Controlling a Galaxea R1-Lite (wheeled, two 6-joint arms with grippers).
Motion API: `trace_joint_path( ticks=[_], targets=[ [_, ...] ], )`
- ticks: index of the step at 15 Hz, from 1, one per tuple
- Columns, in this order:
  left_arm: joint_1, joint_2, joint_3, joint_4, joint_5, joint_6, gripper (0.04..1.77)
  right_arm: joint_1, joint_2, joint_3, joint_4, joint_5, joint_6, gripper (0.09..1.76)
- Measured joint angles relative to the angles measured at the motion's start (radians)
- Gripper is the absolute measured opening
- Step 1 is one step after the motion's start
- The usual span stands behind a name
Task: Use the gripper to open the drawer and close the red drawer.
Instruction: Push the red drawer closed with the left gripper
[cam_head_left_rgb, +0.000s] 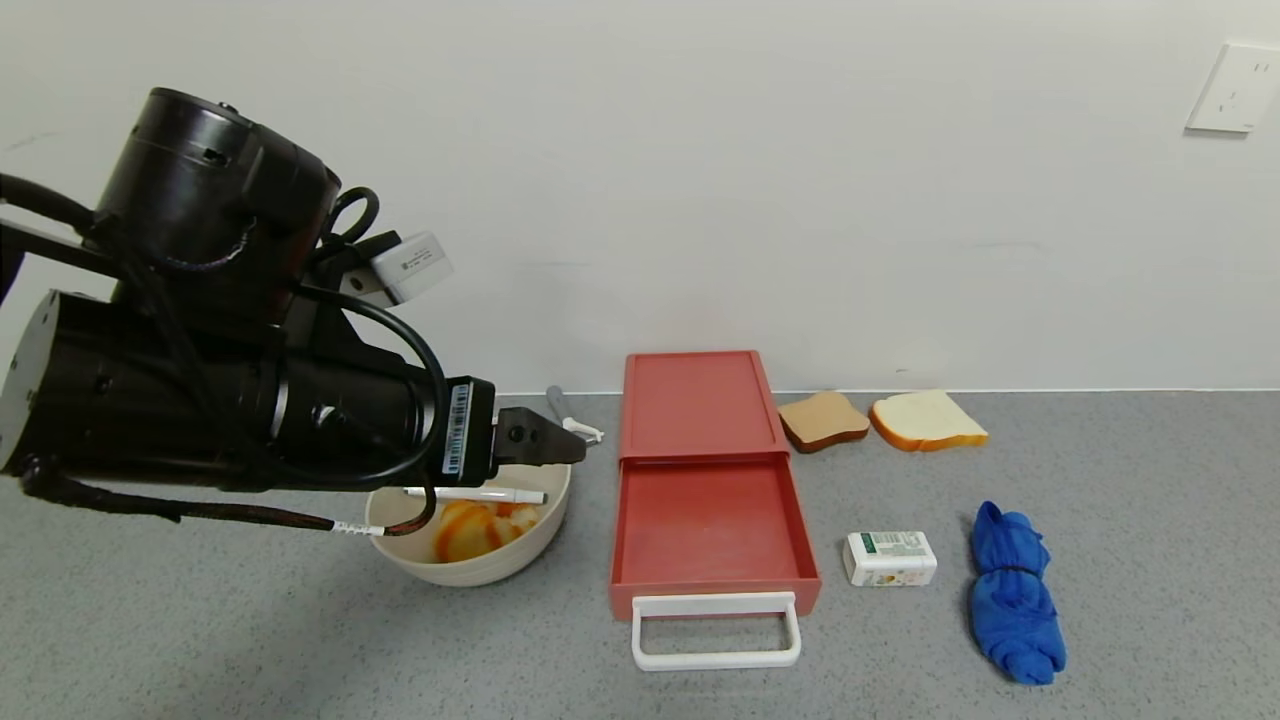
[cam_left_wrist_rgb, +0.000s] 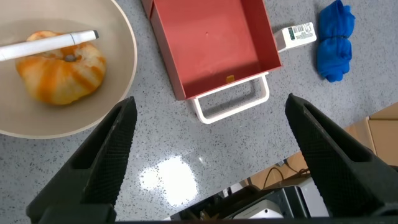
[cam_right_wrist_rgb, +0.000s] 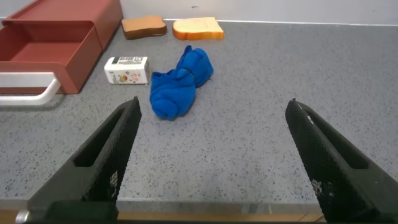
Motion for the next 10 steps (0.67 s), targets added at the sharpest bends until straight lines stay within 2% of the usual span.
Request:
trace_joint_path(
  ticks=[6,7,10],
  targets=[
    [-0.003,0.008,-0.024,0.001,0.007,-0.016,1.72,0.0,0.0,0.0,0.0,0.0,0.0,1.71],
    [-0.012,0.014,-0.044,0.006,0.025,-0.035,1.72,0.0,0.0,0.0,0.0,0.0,0.0,1.71],
    [-0.064,0.057,-0.132,0.06,0.135,-0.104,1.72,0.0,0.0,0.0,0.0,0.0,0.0,1.71]
  ],
)
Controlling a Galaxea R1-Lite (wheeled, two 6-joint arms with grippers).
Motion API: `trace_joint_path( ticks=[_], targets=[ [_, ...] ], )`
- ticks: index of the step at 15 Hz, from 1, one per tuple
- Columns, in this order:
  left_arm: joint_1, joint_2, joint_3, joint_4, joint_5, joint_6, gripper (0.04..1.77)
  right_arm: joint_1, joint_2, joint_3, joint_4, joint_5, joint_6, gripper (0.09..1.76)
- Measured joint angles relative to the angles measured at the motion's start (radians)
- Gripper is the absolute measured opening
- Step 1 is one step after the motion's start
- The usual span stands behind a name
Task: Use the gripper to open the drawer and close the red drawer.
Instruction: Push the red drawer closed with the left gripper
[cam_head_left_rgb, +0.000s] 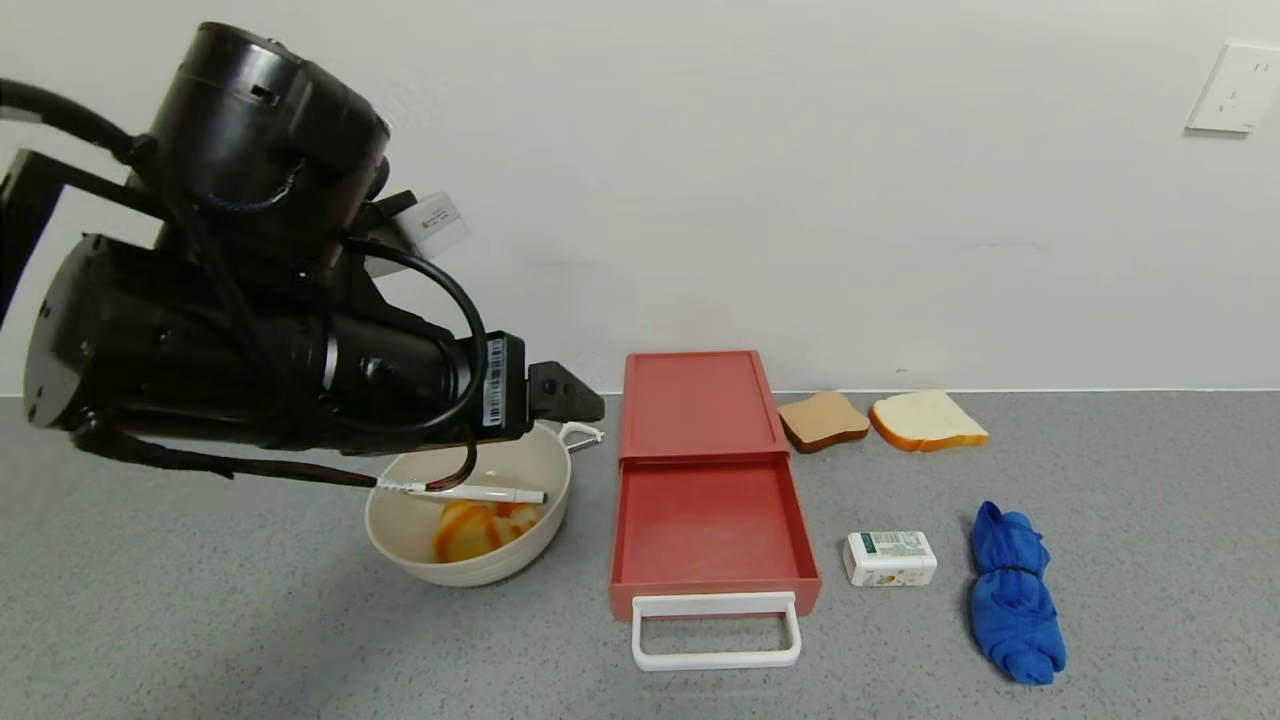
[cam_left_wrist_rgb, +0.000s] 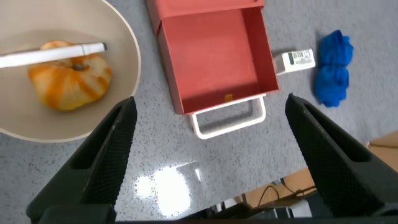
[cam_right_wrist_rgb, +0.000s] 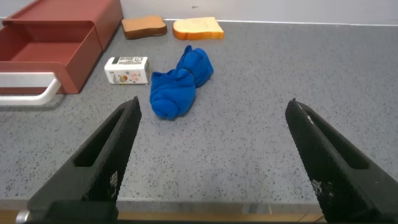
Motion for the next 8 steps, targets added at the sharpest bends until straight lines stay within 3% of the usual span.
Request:
trace_joint_path(
  ticks=[3,6,8],
  targets=[
    [-0.056,0.076,-0.14,0.122,0.064,-0.09,1.72,0.0,0.0,0.0,0.0,0.0,0.0,1.71],
    [-0.1,0.163,-0.256,0.243,0.081,-0.171,1.72,0.0,0.0,0.0,0.0,0.0,0.0,1.71],
    [-0.127,0.209,-0.277,0.262,0.081,-0.195,1.72,0.0,0.0,0.0,0.0,0.0,0.0,1.71]
  ],
)
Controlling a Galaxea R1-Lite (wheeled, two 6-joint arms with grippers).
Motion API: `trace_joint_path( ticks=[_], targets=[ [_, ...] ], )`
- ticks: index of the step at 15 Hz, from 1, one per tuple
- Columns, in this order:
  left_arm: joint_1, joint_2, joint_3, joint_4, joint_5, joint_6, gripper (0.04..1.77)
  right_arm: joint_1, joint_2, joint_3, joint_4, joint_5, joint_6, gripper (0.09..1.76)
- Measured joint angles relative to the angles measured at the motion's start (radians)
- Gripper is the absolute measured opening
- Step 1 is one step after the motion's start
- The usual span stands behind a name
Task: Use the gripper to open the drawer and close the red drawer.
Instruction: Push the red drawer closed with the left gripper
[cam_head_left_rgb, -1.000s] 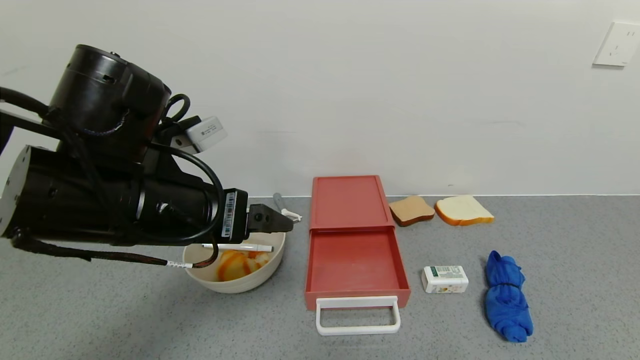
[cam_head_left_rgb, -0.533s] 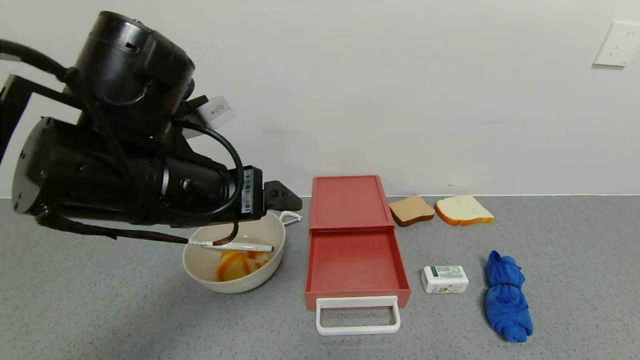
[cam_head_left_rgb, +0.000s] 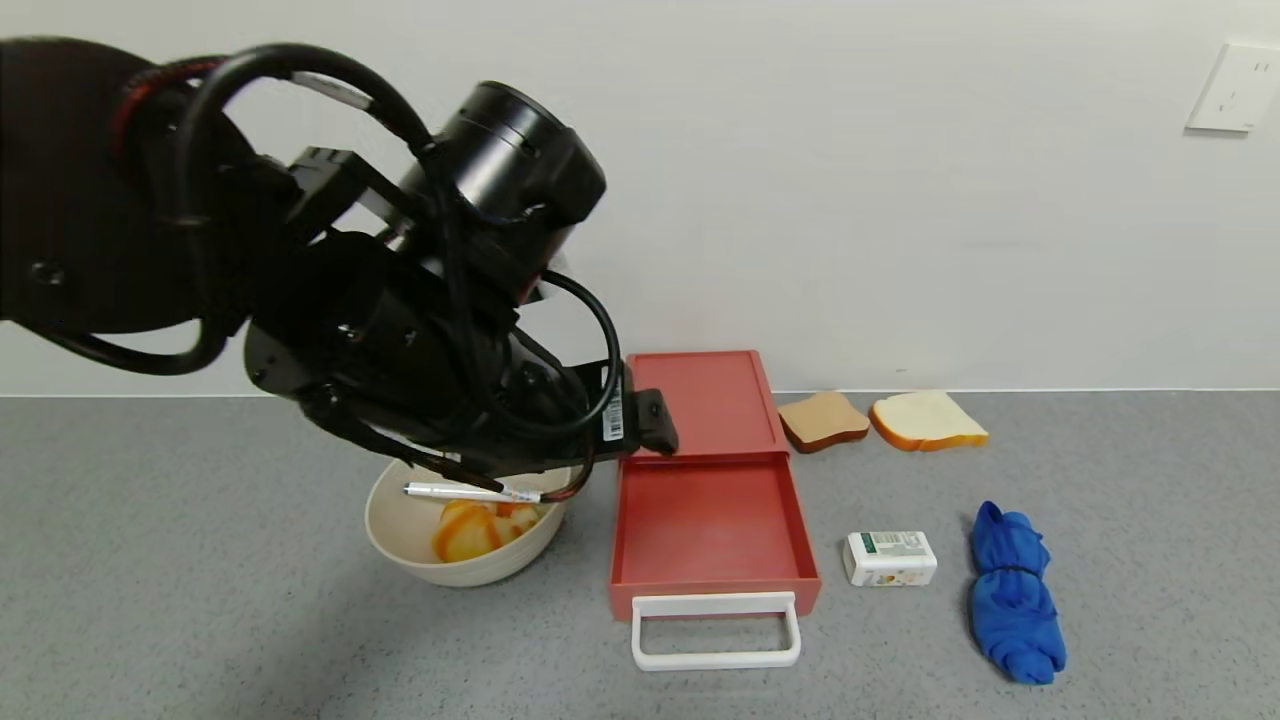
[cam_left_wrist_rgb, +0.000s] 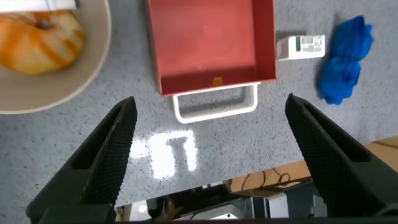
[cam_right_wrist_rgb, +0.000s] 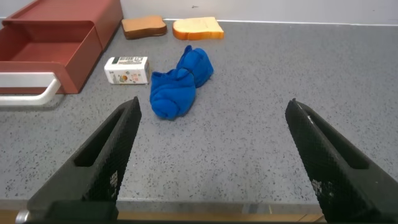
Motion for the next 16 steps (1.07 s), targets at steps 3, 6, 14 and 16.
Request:
trace_joint_path(
  ticks=[3,6,14,16],
  targets=[
    [-0.044,0.051,0.004,0.002,0.0,-0.029,1.72,0.0,0.0,0.0,0.0,0.0,0.0,1.71],
    [-0.091,0.1,0.013,0.011,0.0,-0.042,1.72,0.0,0.0,0.0,0.0,0.0,0.0,1.71],
    [-0.171,0.26,-0.002,0.009,0.052,-0.127,1.72,0.0,0.0,0.0,0.0,-0.001,0.0,1.71],
    [-0.185,0.288,-0.004,0.013,0.055,-0.151,1.72,0.0,0.0,0.0,0.0,-0.001,0.0,1.71]
  ],
)
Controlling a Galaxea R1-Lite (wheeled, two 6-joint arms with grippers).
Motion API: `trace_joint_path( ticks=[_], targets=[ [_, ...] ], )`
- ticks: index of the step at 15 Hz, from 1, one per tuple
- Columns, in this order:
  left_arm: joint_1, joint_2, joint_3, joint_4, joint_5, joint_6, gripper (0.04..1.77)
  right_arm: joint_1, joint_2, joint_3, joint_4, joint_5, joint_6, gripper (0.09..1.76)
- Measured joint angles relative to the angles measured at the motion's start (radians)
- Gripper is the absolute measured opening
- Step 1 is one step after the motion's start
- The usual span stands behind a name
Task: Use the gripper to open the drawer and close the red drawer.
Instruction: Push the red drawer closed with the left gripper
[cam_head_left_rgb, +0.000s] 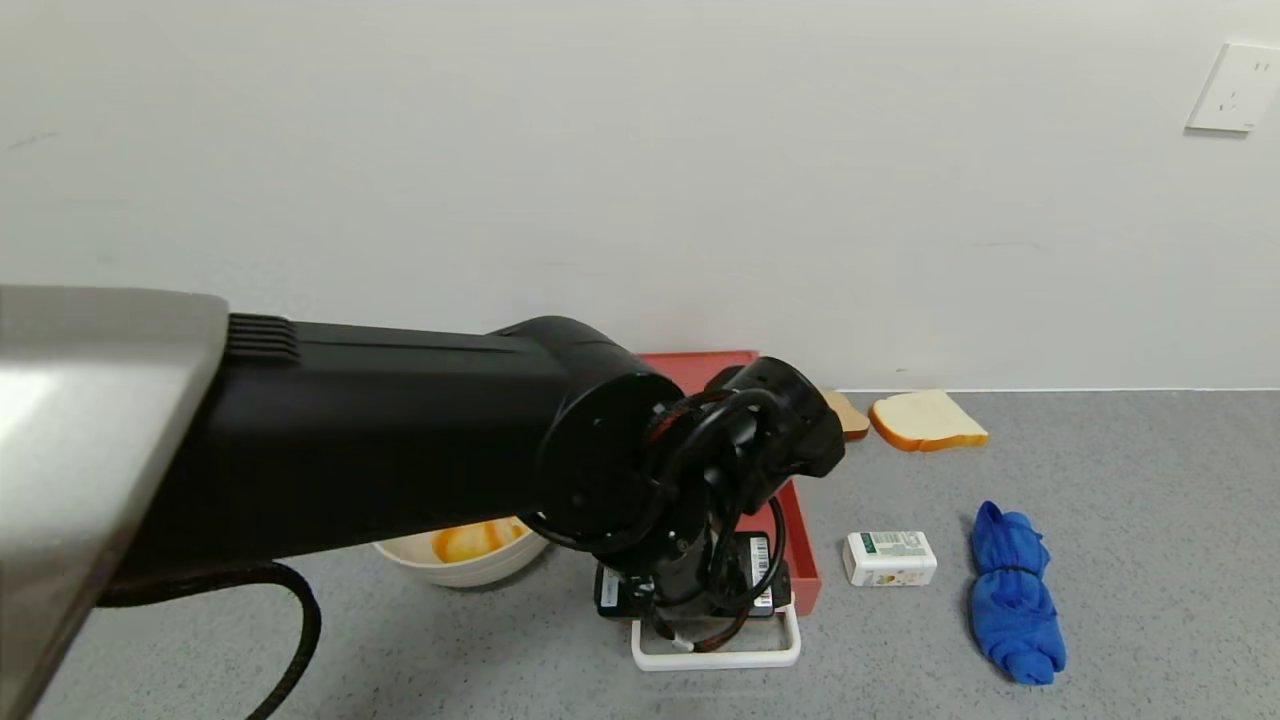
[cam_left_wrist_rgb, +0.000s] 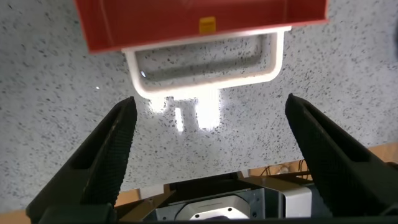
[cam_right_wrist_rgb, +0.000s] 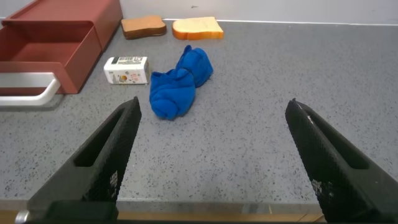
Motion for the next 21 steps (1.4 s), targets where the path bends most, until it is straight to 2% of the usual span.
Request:
trace_joint_path(
  ticks=[11,14,21],
  targets=[
    [-0.017,0.099,-0.001,-0.013,-0.001,-0.027,1.72,0.0,0.0,0.0,0.0,-0.001,0.0,1.71],
    [-0.03,0.114,0.005,-0.039,0.018,-0.065,1.72,0.0,0.0,0.0,0.0,-0.001,0.0,1.71],
    [-0.067,0.122,0.054,-0.04,0.018,-0.145,1.72,0.0,0.0,0.0,0.0,0.0,0.0,1.71]
  ],
)
